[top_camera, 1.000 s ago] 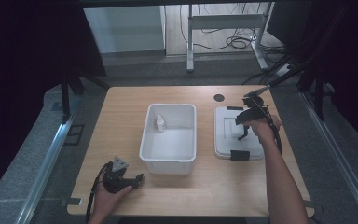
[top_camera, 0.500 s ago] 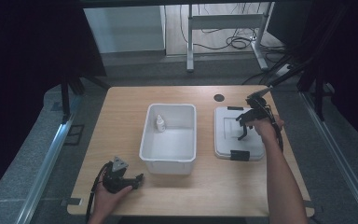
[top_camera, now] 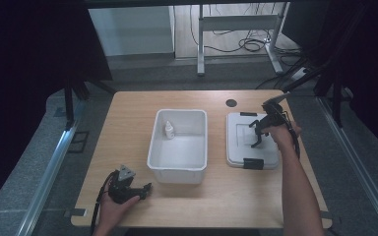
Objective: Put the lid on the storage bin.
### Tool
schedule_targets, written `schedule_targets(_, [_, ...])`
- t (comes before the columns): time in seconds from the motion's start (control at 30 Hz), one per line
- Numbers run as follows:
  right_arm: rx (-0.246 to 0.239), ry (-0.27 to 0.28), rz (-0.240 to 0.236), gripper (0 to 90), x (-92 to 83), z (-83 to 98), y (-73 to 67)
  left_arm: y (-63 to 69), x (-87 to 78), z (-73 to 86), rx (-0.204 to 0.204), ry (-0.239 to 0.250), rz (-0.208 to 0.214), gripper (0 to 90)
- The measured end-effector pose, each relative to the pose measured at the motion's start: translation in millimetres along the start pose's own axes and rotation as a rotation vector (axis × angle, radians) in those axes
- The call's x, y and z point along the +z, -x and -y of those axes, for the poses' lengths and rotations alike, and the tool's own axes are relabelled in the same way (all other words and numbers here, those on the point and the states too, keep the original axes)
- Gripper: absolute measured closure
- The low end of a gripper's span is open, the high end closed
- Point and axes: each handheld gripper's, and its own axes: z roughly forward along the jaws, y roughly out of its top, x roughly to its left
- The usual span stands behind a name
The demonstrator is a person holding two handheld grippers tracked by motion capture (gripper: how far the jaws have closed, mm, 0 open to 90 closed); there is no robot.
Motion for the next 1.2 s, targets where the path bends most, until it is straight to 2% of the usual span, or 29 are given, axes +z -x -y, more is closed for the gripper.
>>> schedule_targets(0.43, [0.044,-0.002,-0.035,82.0,3.3,-1.9,1.2,0.0,0.0,0.0,0.000,-0.001,0.000,12.6])
schedule_targets(0.63, [0.068,0.006,-0.038,84.8,0.6,-2.2,0.1,0.0,-0.1,0.0,0.000,-0.001,0.000,12.6])
schedule_targets(0.8, [0.065,0.012,-0.027,85.0,-3.3,-1.1,-0.4,0.0,0.0,-0.1,0.000,-0.001,0.000,12.6])
schedule_targets(0.87, [0.084,0.020,-0.033,85.1,-7.4,-0.2,0.7,0.0,0.0,0.0,0.000,0.000,0.000,12.6])
schedule_targets(1.03, [0.073,0.027,-0.020,85.1,-20.4,1.1,0.4,0.0,0.0,0.0,0.000,0.000,0.000,12.6])
schedule_targets(1.2, [0.048,0.057,-0.025,85.1,-42.6,2.7,-7.6,0.0,-0.1,0.0,0.000,-0.001,-0.001,12.6])
